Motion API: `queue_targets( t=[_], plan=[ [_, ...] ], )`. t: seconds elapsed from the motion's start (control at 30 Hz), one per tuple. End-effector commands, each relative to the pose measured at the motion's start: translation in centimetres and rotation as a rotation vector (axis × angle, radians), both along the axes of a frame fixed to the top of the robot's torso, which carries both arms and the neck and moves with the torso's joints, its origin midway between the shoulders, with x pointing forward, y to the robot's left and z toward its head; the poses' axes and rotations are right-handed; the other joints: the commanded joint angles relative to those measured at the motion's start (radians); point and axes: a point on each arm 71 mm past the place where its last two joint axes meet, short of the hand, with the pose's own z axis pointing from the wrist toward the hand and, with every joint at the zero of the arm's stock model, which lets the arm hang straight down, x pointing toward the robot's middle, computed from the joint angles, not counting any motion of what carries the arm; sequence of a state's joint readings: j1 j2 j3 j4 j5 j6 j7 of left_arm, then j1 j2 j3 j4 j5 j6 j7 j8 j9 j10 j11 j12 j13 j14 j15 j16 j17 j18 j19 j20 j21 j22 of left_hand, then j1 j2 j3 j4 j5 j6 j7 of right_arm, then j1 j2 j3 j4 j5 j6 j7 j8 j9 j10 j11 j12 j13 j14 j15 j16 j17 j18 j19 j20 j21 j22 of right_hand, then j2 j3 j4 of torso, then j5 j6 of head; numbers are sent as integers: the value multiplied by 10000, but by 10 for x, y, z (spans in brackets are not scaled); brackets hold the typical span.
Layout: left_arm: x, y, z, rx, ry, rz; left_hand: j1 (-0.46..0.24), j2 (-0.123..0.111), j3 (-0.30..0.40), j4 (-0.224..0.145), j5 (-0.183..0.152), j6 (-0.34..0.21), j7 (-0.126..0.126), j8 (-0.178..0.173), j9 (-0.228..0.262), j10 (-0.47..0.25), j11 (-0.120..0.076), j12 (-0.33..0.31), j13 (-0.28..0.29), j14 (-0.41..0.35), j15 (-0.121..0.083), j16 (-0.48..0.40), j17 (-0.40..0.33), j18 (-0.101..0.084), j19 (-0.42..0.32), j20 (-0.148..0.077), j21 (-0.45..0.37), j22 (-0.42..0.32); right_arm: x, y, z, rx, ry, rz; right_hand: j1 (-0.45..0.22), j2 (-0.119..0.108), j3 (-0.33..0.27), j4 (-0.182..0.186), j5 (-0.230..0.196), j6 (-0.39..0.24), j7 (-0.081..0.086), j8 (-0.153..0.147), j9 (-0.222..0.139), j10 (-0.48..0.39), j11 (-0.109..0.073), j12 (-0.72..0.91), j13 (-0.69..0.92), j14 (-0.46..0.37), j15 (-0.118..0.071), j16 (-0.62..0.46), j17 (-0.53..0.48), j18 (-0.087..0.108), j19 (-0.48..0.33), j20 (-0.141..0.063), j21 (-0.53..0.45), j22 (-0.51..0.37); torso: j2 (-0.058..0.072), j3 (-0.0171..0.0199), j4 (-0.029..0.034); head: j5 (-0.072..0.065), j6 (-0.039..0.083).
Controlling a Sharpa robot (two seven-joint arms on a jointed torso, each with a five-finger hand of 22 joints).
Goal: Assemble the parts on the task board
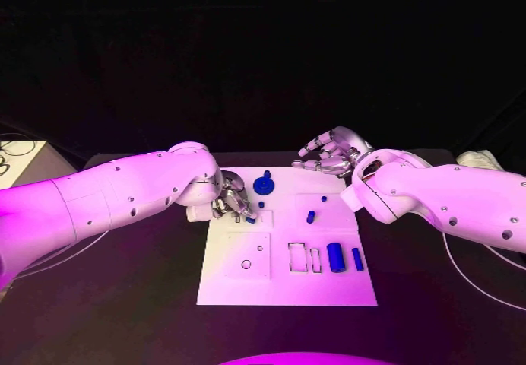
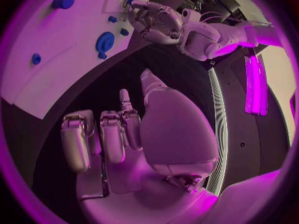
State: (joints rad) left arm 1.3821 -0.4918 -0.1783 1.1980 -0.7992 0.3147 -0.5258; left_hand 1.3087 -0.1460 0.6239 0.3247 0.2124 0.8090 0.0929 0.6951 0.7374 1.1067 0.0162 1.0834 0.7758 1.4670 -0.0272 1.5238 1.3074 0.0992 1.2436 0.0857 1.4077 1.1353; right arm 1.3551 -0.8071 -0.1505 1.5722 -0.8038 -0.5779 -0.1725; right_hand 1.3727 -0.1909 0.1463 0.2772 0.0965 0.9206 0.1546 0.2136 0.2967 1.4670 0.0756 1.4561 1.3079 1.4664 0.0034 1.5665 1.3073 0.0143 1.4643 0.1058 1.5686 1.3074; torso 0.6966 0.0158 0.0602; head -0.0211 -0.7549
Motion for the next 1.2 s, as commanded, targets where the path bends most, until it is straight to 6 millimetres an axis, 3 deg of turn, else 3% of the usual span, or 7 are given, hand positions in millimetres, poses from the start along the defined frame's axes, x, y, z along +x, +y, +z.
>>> queue_targets(
  t=[0.03, 0.17, 0.33, 0.73, 1.2],
  plan=[
    [0, 2, 2, -279, -148, 287, -343, -61, 1661, -1523, 45, -9, -68, 212, 1276, 165, -3, 118, 131, 582, -98, 82, 1693, -74, 48, -81, 57, 38, -1, 0, 0, -85, -42, 164, -16, 61, 11, 41, 11, -46, 17, 65, 14, 40, -4, 13, 1684, 1044, -3, 43, 2635, -143, 1065, 14, 22, 2634, -4, 11, 30, -1, -10],
    [0, 6, 4, -257, -413, 470, -967, -362, 2602, -2161, 240, 147, -140, 377, 1588, 613, -93, 503, 581, 774, -188, 237, 2047, -94, 181, -168, 132, 172, -1, -2, 0, -96, -89, 132, -12, 65, 12, 41, 11, -39, 15, 72, 17, 31, -6, 4, 1676, 1044, -3, 43, 2635, -143, 1065, 14, 22, 2634, -3, 16, 31, 4, -15],
    [0, 7, 7, -284, -752, 596, -1415, -476, 3033, -2524, 456, 282, -205, 427, 1754, 877, -160, 681, 792, 865, -256, 308, 2225, -133, 357, -231, 218, 367, -1, -3, 0, -94, -185, 82, -12, 65, 12, 41, 11, -39, 15, 72, 17, 31, -6, 4, 1676, 1044, -3, 43, 2635, -143, 1065, 14, 22, 2634, -5, 9, -3, 40, -20],
    [-1, 2, 10, 30, -1497, 444, -1854, -612, 3321, -2885, 1090, 501, -293, 426, 1906, 1148, -251, 777, 923, 963, -348, 394, 2445, -190, 612, -326, 340, 651, 0, -5, -1, -103, -199, 31, 1, 72, 8, 41, 10, -27, 11, 92, 24, 33, -9, 6, 1676, 1044, -6, 43, 2635, -143, 1065, 13, 22, 2634, 12, 9, 6, 56, -49],
    [-5, -8, 7, 529, -2142, -13, -1925, -657, 3361, -3006, 1318, 576, -316, 406, 1936, 1204, -279, 766, 914, 988, -377, 418, 2505, -212, 705, -356, 386, 761, 0, -6, 0, -1, -293, 24, 1, 70, 0, 45, 8, -26, 10, 102, 28, -89, -11, -131, 1560, 1037, -8, 32, 2609, -143, 1065, 12, 22, 2634, 8, 3, 9, 81, -139]
  ],
)
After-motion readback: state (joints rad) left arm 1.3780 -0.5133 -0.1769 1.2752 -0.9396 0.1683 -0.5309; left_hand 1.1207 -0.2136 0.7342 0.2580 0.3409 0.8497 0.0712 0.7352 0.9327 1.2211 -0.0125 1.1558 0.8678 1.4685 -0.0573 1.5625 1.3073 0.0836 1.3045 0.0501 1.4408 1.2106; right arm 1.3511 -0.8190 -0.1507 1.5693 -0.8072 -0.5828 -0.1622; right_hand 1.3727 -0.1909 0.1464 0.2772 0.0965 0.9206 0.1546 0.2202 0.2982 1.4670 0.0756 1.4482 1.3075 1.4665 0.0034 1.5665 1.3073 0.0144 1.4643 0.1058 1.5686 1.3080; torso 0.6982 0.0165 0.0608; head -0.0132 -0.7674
